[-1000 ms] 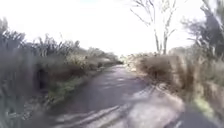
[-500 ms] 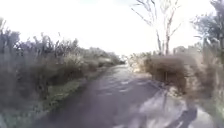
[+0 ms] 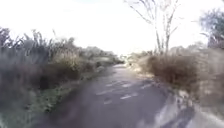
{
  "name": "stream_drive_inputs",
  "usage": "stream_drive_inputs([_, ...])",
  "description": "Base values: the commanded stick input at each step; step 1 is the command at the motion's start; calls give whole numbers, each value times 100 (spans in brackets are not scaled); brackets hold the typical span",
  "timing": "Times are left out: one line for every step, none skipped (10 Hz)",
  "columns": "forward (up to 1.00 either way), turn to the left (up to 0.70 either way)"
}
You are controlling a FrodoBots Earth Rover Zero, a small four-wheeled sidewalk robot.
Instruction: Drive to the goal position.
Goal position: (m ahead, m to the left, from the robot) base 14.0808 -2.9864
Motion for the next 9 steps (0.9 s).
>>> stream_drive_inputs([85,0])
stream_drive_inputs([85,0])
stream_drive_inputs([85,0])
stream_drive_inputs([85,0])
stream_drive_inputs([85,-19])
stream_drive_inputs([85,-34])
stream_drive_inputs([85,-34])
stream_drive_inputs([85,-34])
stream_drive_inputs([85,-34])
